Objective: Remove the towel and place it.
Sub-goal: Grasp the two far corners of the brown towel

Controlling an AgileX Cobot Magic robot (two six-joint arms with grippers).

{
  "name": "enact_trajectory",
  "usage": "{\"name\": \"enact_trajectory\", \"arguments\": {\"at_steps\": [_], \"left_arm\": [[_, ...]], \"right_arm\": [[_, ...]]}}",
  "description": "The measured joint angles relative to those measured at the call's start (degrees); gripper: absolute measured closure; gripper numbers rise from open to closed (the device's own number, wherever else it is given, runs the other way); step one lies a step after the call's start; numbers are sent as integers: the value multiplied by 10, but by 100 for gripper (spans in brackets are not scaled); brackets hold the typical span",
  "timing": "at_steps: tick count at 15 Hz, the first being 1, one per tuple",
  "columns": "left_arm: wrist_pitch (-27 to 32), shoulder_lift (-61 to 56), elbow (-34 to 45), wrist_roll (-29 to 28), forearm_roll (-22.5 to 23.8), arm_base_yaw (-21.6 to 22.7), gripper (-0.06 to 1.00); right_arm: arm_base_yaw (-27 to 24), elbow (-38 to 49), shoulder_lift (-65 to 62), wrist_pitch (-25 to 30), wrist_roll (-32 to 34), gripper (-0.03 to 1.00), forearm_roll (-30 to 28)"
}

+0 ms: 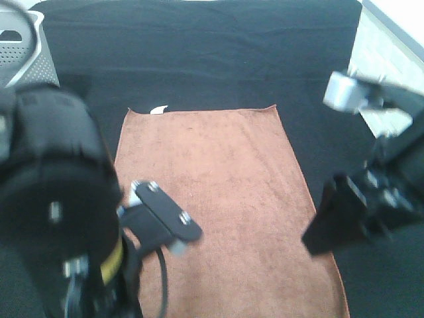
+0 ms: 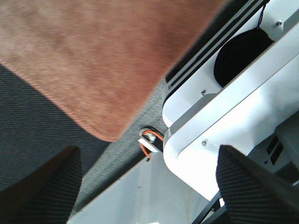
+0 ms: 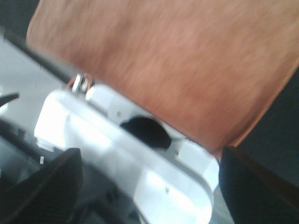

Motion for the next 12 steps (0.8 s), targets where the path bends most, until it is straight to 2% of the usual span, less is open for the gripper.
{"name": "enact_trajectory", "arguments": {"at_steps": [1,2,3,4,7,8,10,12], "left_arm": [[0,0,0,34,-21,45,22],[0,0,0,34,-21,45,22],[0,0,0,71,-45,96,22],[0,0,-7,123,-78,172,22],[0,1,-59,182,-135,330,22],[0,2,-87,195,-146,370,22],[-3,16,-144,211,-155,425,22],[-6,52,-212,225,-155,445,21]], "right_arm": [[-36,-18,14,-3,-6,19,1],[-36,-18,14,-3,-6,19,1],[-74,-39,32,-5,-23,19,7],[-119,-83,70,5,-52,19,22],[-142,-189,160,23,-76,19,30],[-142,-235,195,34,-78,19,31],[-142,-325,268,59,-80,19,20],[-142,-421,339,83,-76,19,-1]]}}
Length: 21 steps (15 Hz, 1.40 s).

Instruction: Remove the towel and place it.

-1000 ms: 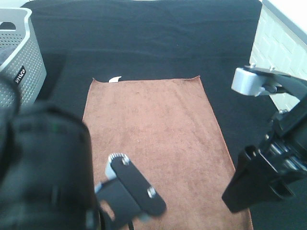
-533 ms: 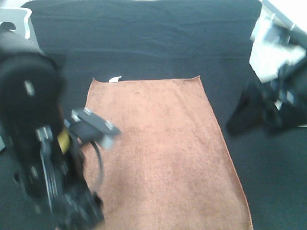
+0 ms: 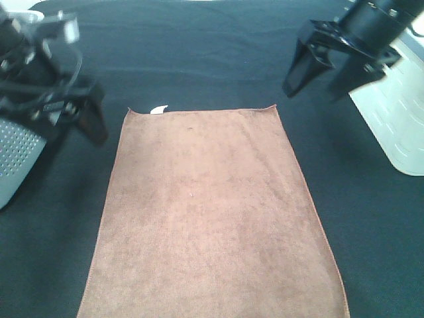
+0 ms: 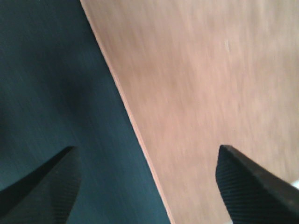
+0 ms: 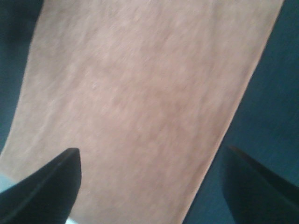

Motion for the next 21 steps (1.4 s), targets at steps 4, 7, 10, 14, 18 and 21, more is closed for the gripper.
{"name": "enact_trajectory", "arguments": {"at_steps": [4,7,10,14,18,21], "left_arm": [[3,133,-145,2,2,20,21],[23,252,-269,2,4,46,21],[62,364,-421,2,7,56,21],[131,492,-613,-6,5,56,21],[135,519,-647,-15,0,56,21],[135,533,-647,-16,0,56,21]], "right_arm": [[-22,-167,123,53,13,19,-14],[-36,-276,215,63,28,19,-25],[-36,-359,301,65,30,15,-25],[-36,-435,379,66,65,14,-25],[-28,-439,414,5,67,14,-66],[-18,-440,443,-55,74,14,-74]]}}
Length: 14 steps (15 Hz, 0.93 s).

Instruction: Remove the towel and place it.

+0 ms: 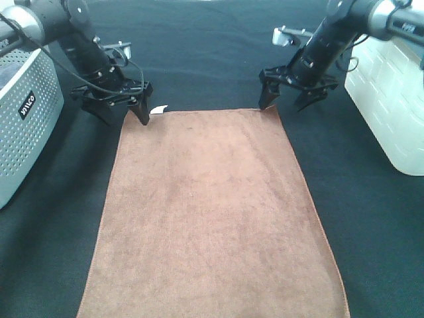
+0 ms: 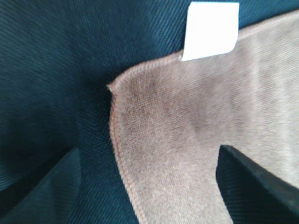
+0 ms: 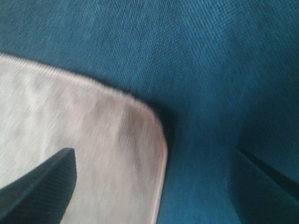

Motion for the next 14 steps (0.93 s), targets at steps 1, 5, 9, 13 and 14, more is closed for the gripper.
{"name": "enact_trajectory", "arguments": {"at_steps": [1,5,9,13,14], "left_arm": [[-1,3,0,0,0,0,21],[-5,11,-2,0,-3,0,21],[-5,13,-3,1,-5,-2,22],[-25,13,-4,2,-4,-32,22],[-30,14,-4,2,-3,-41,22]], "right_arm": [[1,0,10,-3,0,14,1],[2,-6,19,-10,0,15,4],[17,-7,21,-17,0,20,-7],[43,-7,22,-29,0,21,-18],[45,-7,22,-29,0,21,-25]]}}
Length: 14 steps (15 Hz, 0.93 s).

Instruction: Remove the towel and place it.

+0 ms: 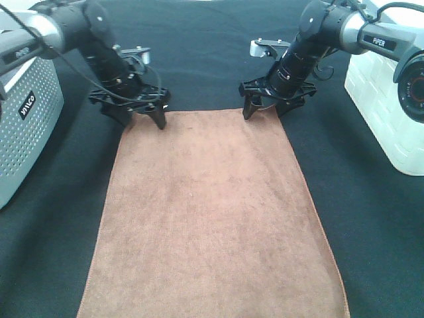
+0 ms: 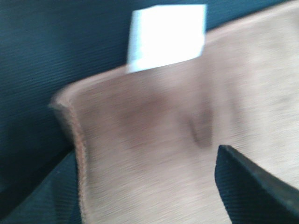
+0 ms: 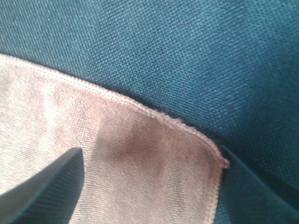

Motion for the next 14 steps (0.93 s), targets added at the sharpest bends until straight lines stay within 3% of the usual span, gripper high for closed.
{"name": "enact_trajectory", "arguments": {"at_steps": [3,7,9,11,14], "left_arm": [[-6,1,0,-3,7,-7,27],[-6,2,-1,-6,38,-8,38],[-6,2,-1,-6,50,-8,52],[-6,3,-1,-6,55,-8,70],[-7,4,-1,-6,55,-8,91]], "right_arm": [[3,0,0,0,0,27,-18],[3,0,3,-9,0,60,-34],[3,0,4,-10,0,82,-33],[3,0,3,-10,1,96,-32],[3,0,3,-10,1,96,-32]]}}
